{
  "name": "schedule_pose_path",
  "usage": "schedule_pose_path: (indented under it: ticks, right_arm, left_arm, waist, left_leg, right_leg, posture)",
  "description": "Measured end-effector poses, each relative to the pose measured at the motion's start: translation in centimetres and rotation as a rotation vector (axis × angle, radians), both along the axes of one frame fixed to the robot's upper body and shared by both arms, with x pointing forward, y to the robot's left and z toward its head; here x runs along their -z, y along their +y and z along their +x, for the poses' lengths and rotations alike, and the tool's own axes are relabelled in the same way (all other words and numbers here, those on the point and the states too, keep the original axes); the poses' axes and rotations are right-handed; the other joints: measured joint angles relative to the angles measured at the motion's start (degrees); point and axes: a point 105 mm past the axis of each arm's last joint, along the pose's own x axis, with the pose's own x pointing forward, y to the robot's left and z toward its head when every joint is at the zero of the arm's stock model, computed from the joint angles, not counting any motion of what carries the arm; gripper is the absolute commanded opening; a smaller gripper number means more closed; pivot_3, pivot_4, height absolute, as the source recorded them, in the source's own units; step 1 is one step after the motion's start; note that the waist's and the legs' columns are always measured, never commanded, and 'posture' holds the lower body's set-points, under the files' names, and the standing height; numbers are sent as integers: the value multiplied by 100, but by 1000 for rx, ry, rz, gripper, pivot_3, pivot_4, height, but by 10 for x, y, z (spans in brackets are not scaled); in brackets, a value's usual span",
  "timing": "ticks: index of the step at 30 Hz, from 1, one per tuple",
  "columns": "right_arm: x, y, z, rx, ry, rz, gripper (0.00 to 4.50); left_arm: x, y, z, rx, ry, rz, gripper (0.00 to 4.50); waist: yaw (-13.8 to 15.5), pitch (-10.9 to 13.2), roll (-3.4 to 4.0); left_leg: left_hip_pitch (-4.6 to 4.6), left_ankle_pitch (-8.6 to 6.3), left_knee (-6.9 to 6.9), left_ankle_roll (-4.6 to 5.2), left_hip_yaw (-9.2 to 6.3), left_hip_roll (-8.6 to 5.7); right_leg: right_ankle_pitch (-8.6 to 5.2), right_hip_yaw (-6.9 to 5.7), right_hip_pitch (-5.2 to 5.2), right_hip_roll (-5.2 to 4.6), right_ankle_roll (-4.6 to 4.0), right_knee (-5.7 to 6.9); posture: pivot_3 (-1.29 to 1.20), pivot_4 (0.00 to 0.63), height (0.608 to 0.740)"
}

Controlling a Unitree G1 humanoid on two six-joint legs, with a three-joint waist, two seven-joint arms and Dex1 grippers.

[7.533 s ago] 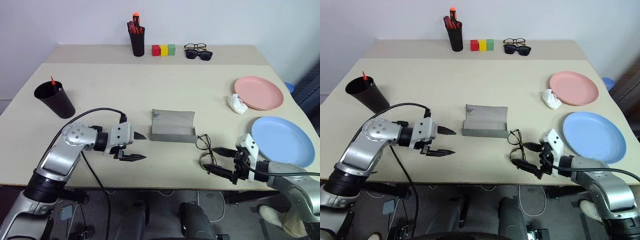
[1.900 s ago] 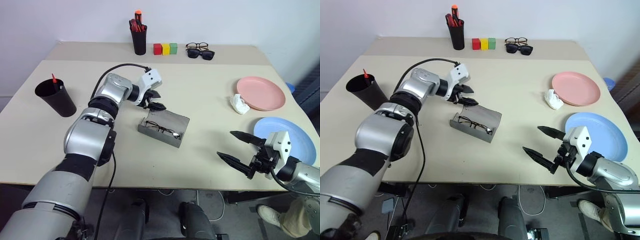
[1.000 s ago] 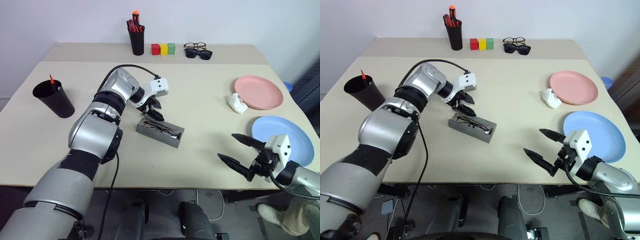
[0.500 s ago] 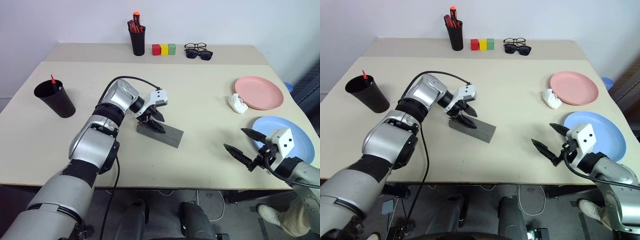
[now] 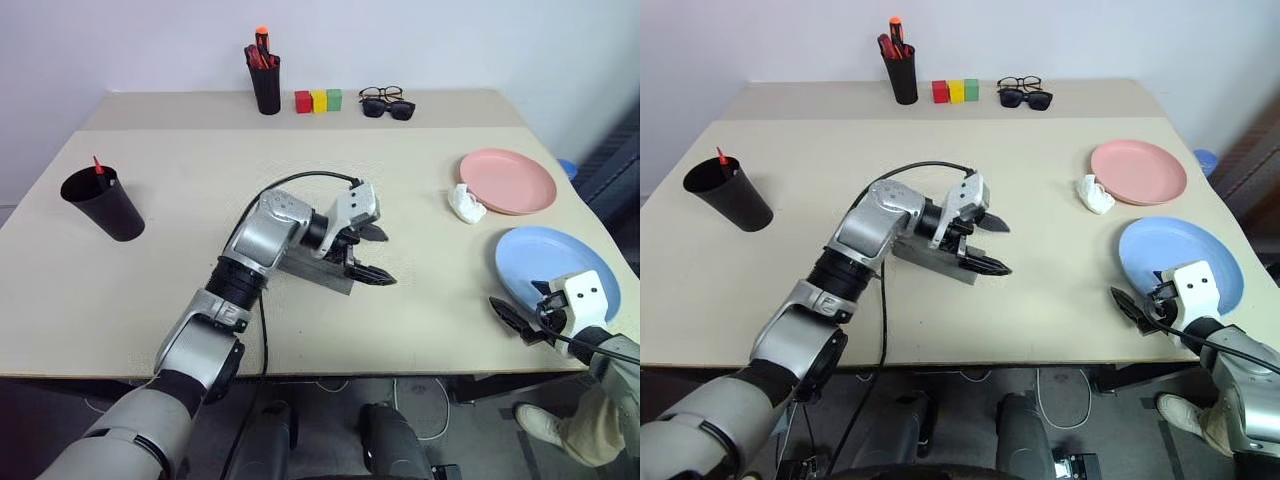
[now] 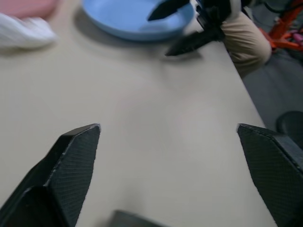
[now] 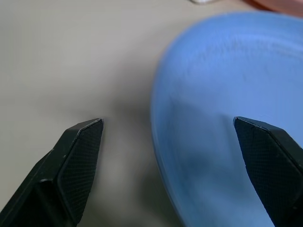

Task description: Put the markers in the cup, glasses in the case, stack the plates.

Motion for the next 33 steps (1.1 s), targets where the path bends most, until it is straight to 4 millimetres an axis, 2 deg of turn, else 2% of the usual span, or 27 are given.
schedule_pose_path:
  ticks: [3,8,11,18,27,33]
  right_arm:
    - [-1,0,2,0,0,-4,4500]
    - [0,4,6,-10,10,-1,4500]
    - [0,5,10,-8,20,22,3623]
    - [0,4,14,8,29,58,71]
    - [-10,5,18,12,-13,24,29]
    - [-38,8,34,5,-121,-90,29]
  left_arm:
    - [-8,-5,-3,-2,-33,-10,4466]
    - [-7,-3,-2,-26,-39,8,4466]
    - [-8,-2,-2,-27,-55,17,4500]
    - [-13,-1,-6,-23,-66,3,4500]
    - [-7,1,-5,-66,-47,-4,4500]
    - [-8,1,-6,-98,-39,-28,4500]
  waist:
    - [-9,-3,5]
    - [1,-3,5]
    - [5,-3,5]
    - [2,-3,4]
    - [9,-3,3]
    - [-12,-3,4]
  left_leg:
    - [10,0,-3,0,2,1]
    - [9,0,-2,0,3,0]
    - [9,0,-3,0,3,0]
    - [9,0,-3,0,3,0]
    - [11,0,-4,0,1,0]
    - [13,0,-6,-1,4,0]
  right_leg:
    - [-5,2,8,0,-6,0]
    - [-6,3,8,-1,-6,-2]
    - [-6,3,8,-1,-6,-3]
    - [-6,3,9,-2,-7,-4]
    - [-10,2,14,-3,-2,-7]
    - [-13,3,10,-3,3,-6]
  posture:
    - [0,150,740]
    - [0,150,740]
    - [0,150,740]
    - [0,150,740]
    - [0,150,740]
    - [0,150,740]
